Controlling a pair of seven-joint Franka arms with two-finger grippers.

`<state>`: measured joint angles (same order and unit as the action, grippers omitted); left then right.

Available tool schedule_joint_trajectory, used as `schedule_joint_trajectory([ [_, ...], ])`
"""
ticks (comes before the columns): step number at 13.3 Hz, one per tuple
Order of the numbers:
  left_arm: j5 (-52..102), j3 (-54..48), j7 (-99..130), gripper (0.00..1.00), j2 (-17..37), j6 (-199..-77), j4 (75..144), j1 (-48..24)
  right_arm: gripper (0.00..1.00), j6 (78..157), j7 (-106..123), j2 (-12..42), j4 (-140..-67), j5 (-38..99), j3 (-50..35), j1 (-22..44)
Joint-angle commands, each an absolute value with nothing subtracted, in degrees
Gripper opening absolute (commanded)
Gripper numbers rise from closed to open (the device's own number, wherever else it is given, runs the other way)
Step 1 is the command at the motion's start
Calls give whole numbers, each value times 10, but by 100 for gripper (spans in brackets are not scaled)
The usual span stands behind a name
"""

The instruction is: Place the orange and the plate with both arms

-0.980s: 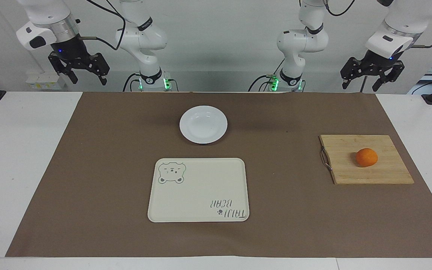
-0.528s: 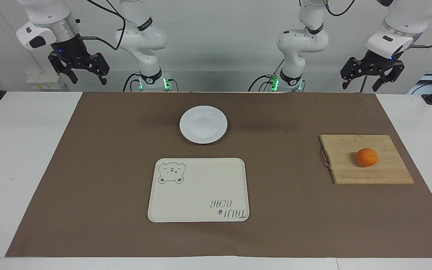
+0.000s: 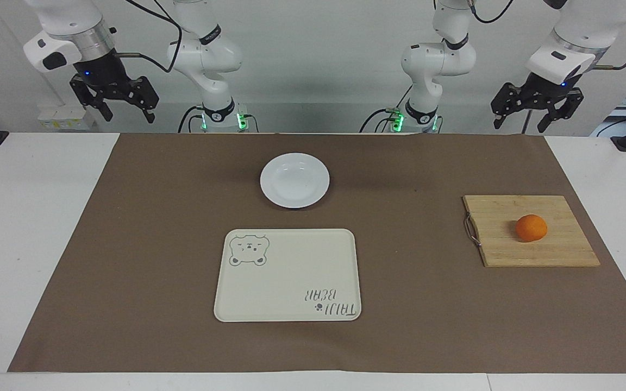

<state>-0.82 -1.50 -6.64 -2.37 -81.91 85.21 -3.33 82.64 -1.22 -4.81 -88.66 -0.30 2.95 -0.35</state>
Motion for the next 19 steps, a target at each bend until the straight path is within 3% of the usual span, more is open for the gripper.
schedule_joint_trajectory([
  [1, -13, -15, -66, 100, -25, -819, 846, -37, 100, 825, -7, -62, -903, 9, 29, -10],
  [12, -10, -10, -112, 100, -26, -897, 874, -5, 100, 825, -6, -63, -904, 9, 28, -10],
  [19, -10, -10, -222, 100, -11, -1055, 1011, 38, 100, 825, -4, -63, -905, 9, 29, -10],
])
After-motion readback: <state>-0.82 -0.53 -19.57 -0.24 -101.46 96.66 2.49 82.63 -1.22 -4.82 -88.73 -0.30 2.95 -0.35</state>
